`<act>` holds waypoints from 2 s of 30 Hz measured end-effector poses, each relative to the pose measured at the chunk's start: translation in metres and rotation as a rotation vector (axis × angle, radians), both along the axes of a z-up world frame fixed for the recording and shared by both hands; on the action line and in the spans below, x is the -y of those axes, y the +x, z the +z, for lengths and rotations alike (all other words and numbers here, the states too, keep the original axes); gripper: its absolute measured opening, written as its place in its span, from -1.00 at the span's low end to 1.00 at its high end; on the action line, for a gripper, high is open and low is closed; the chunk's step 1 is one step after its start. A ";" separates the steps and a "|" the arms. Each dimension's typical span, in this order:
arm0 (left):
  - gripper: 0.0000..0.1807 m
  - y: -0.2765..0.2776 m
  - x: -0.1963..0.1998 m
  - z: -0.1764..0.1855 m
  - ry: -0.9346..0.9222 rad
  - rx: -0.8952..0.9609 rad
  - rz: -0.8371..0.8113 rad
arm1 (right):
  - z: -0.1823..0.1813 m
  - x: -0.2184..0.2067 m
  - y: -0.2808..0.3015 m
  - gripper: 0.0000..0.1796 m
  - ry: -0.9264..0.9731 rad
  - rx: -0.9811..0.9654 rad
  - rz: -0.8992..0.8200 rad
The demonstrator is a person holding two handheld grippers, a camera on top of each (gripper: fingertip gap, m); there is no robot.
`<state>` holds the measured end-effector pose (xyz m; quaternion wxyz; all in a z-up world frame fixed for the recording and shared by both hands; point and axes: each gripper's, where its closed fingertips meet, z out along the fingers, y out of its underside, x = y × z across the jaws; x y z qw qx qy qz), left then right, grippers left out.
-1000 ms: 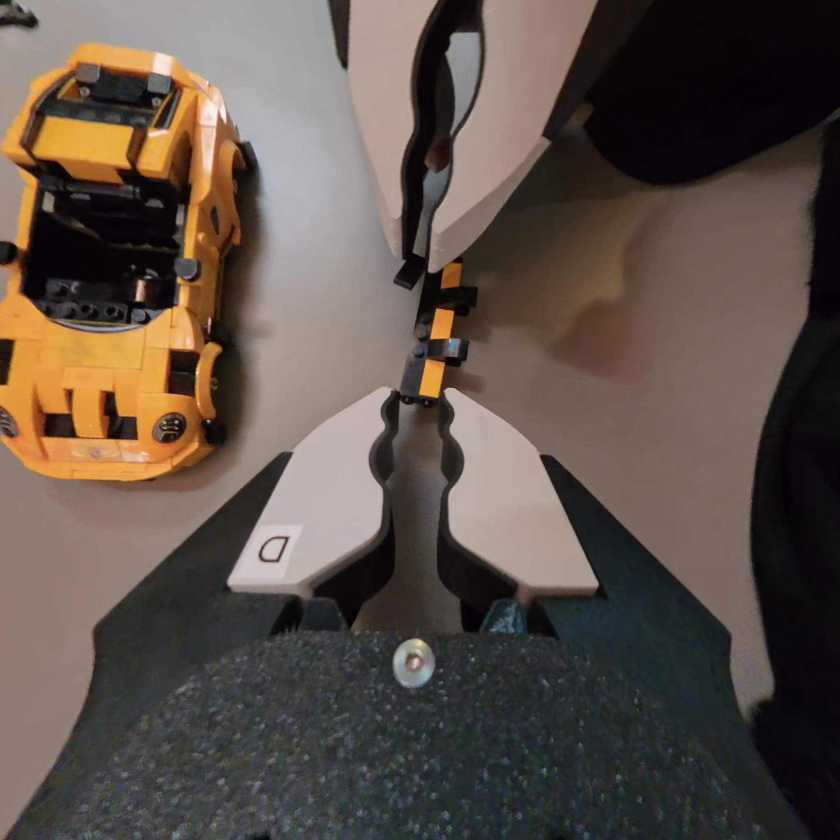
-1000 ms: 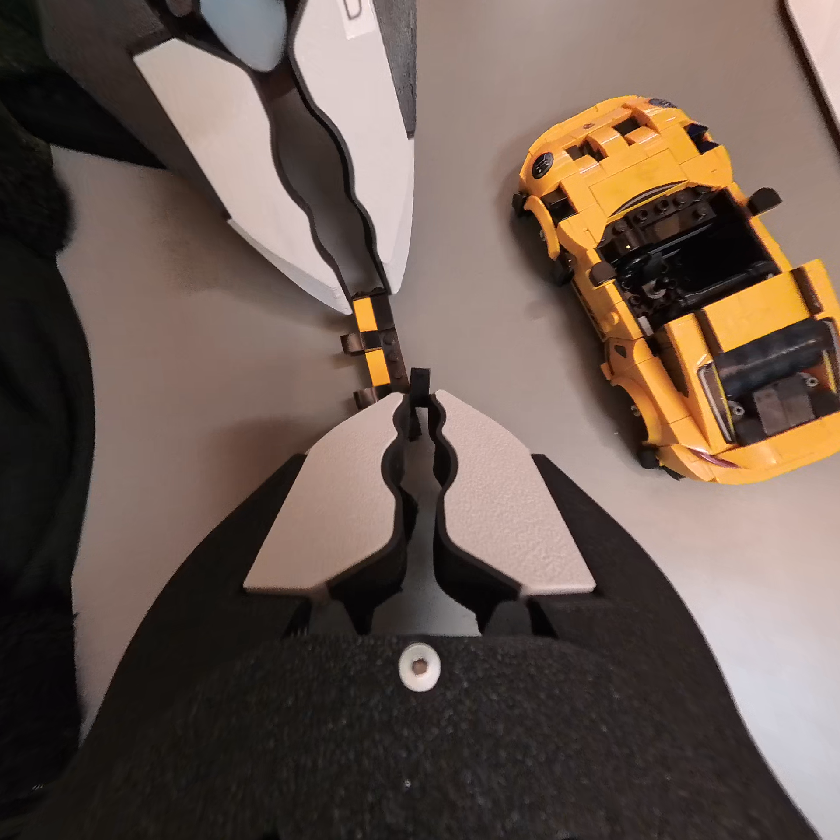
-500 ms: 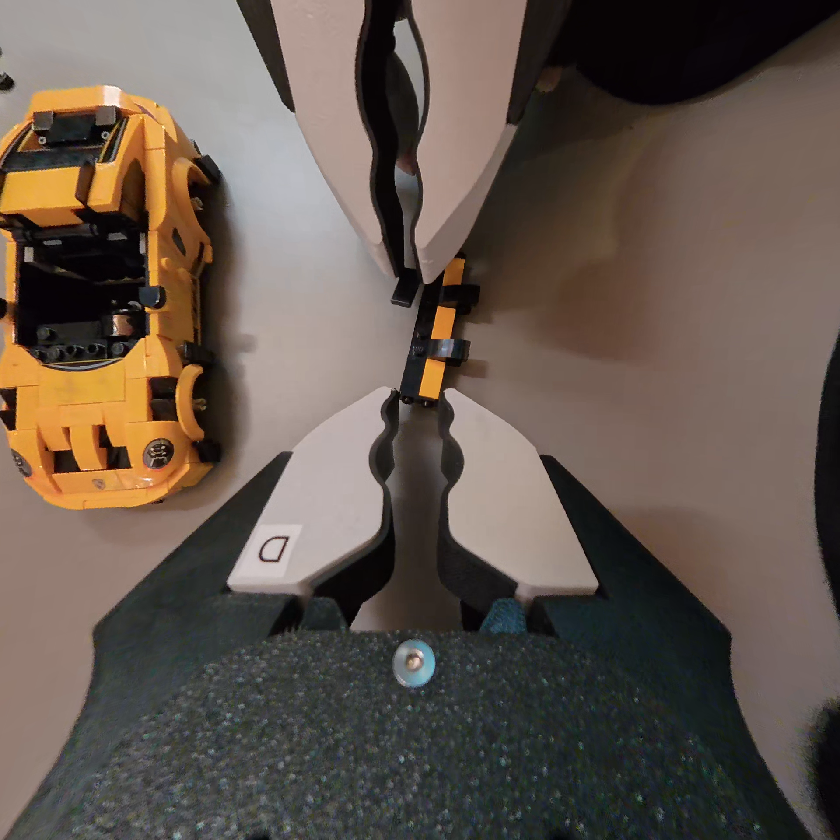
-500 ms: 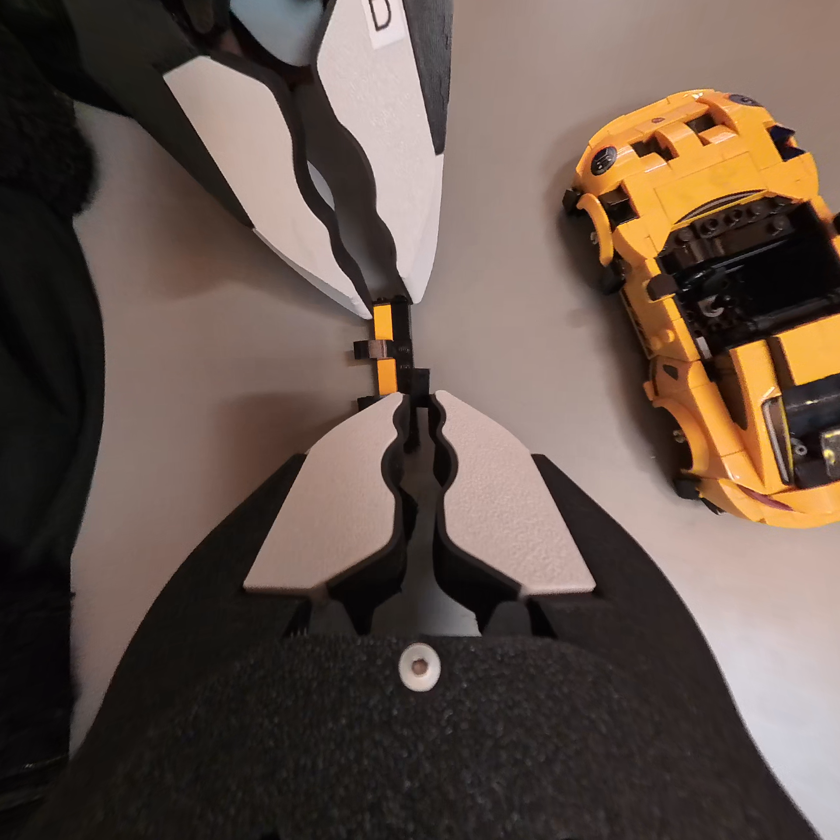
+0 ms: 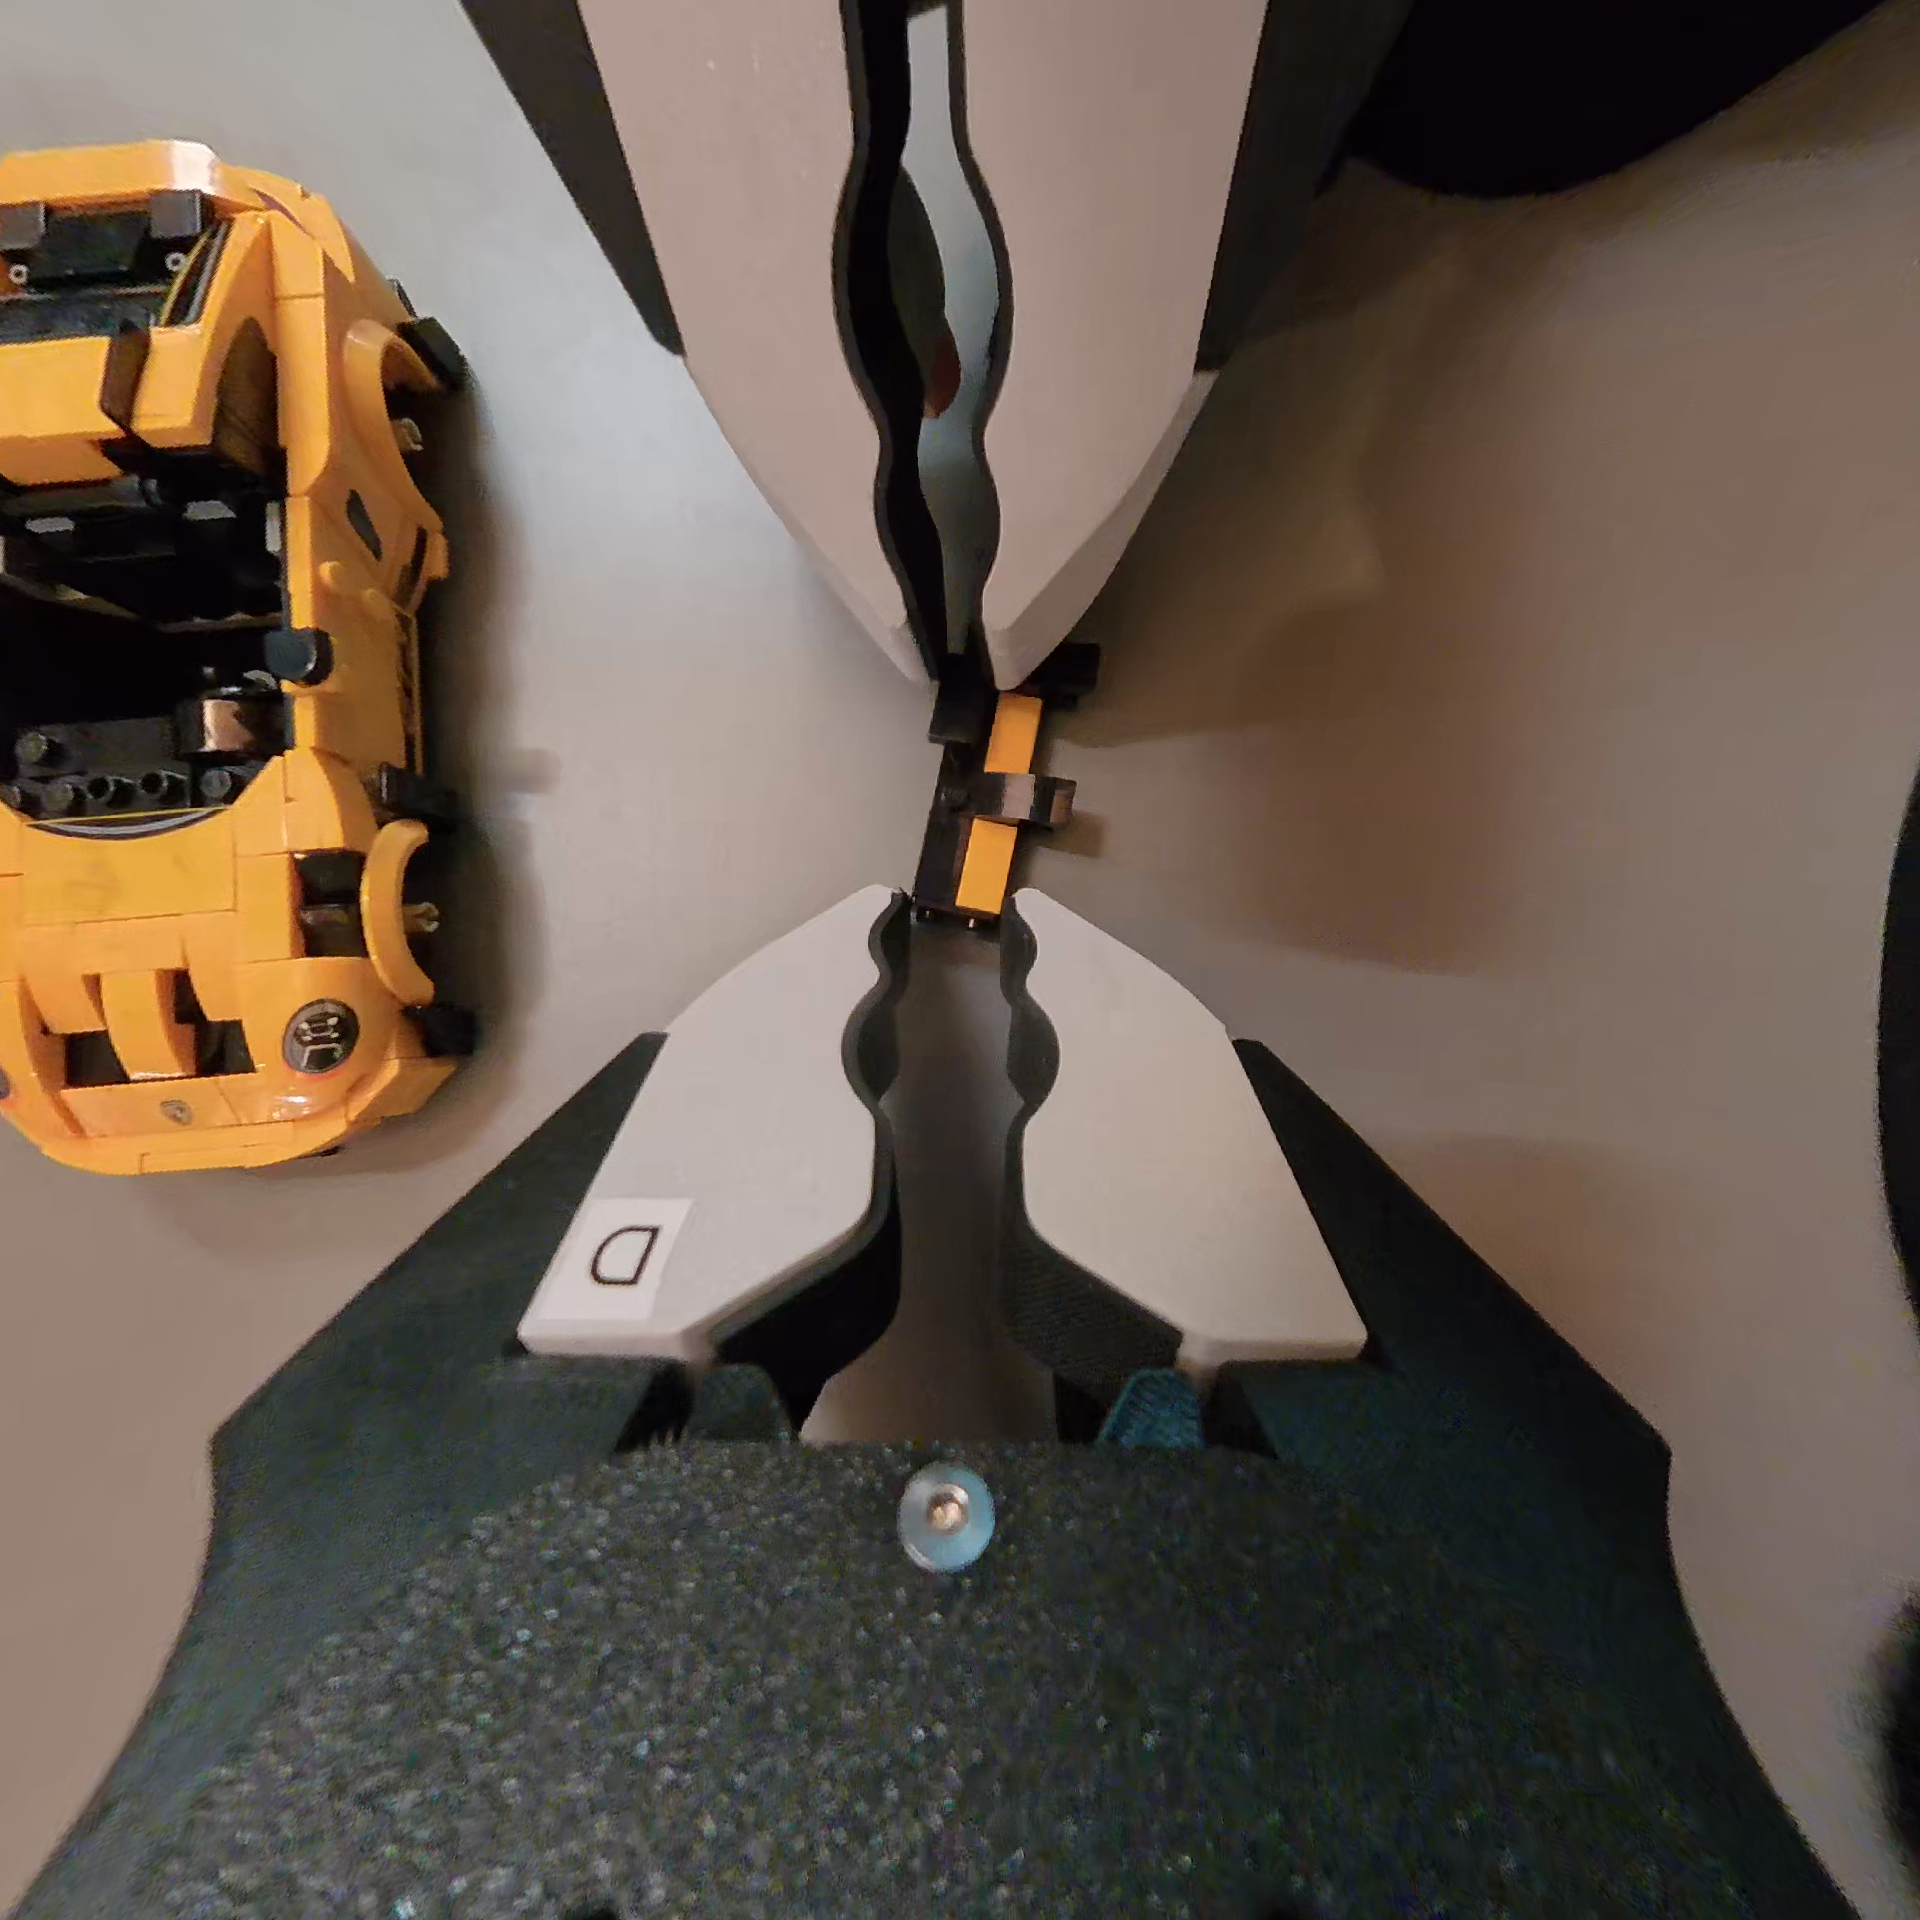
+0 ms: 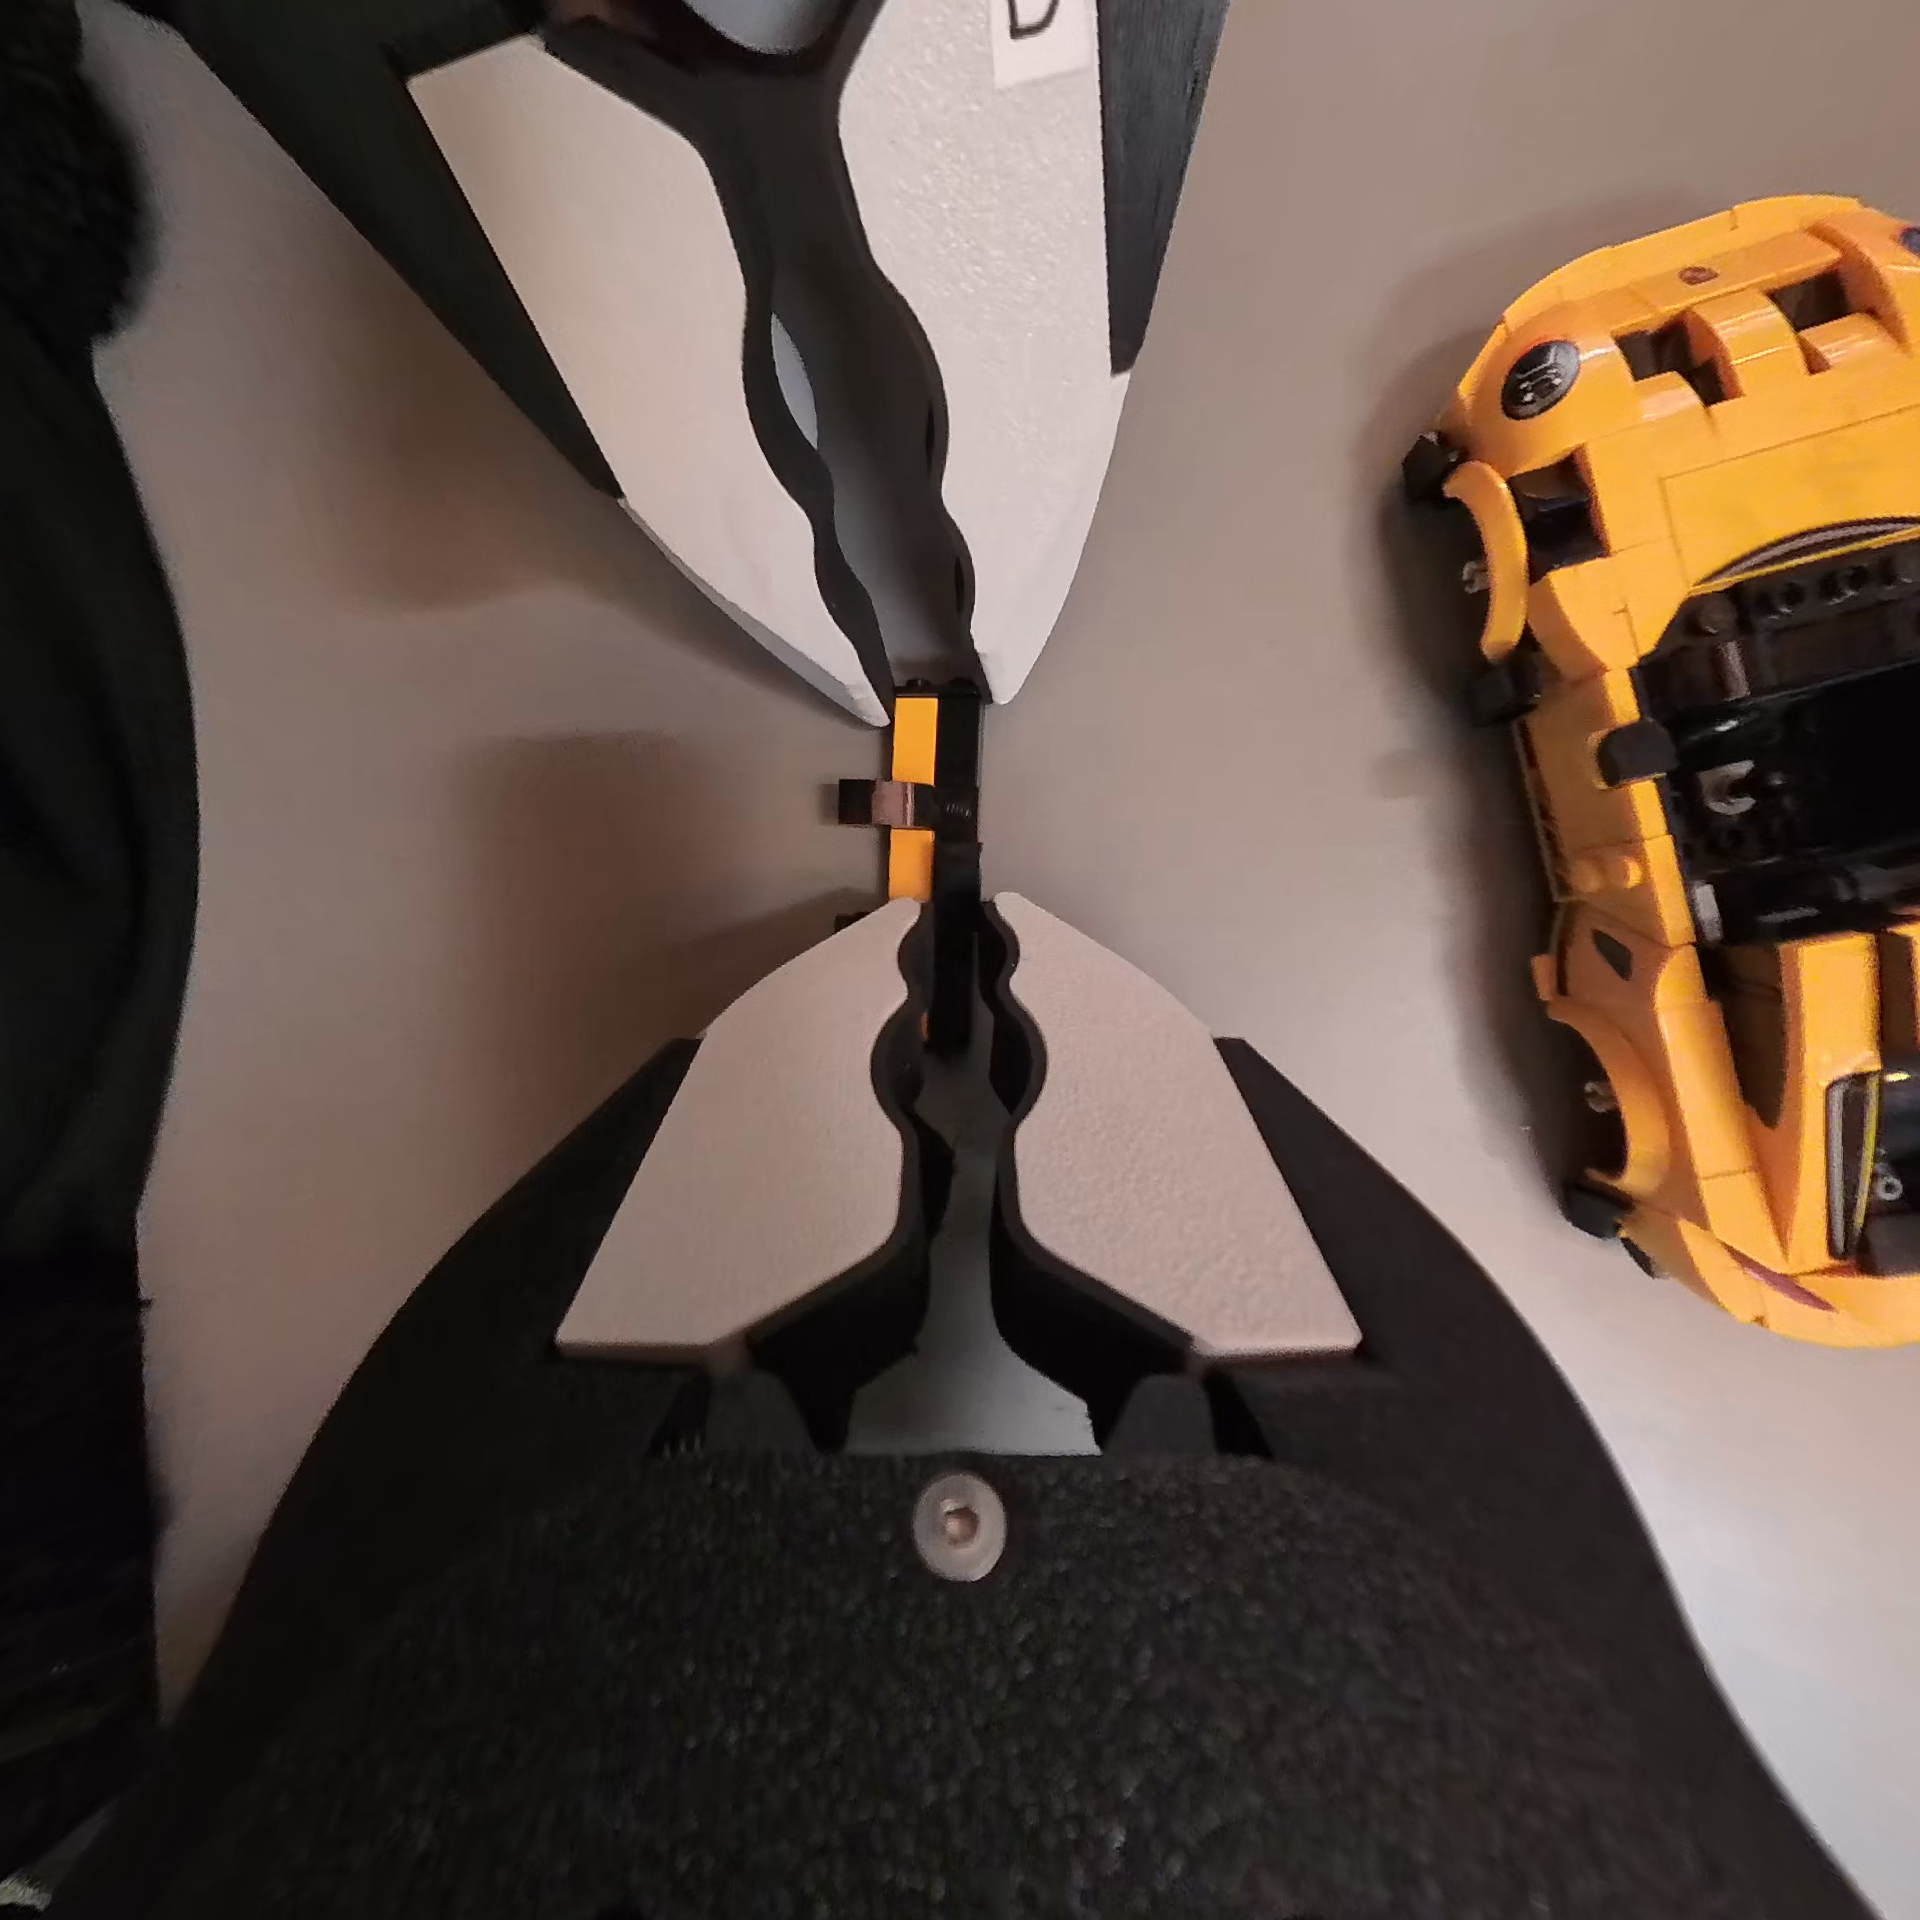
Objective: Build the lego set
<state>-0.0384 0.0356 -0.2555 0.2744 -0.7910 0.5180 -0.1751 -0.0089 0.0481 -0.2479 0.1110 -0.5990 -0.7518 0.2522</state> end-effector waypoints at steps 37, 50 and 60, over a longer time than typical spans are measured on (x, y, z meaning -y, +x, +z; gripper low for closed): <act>-0.83 0.000 0.004 -0.001 -0.011 -0.004 -0.004 | -0.004 0.012 0.004 -0.89 -0.211 0.166 0.106; -0.83 -0.002 0.005 -0.002 -0.006 -0.013 0.001 | -0.002 0.012 0.004 -0.87 -0.211 0.160 0.086; -0.83 -0.002 0.006 -0.002 -0.011 -0.010 -0.004 | 0.003 0.008 0.003 -0.87 -0.199 0.123 0.060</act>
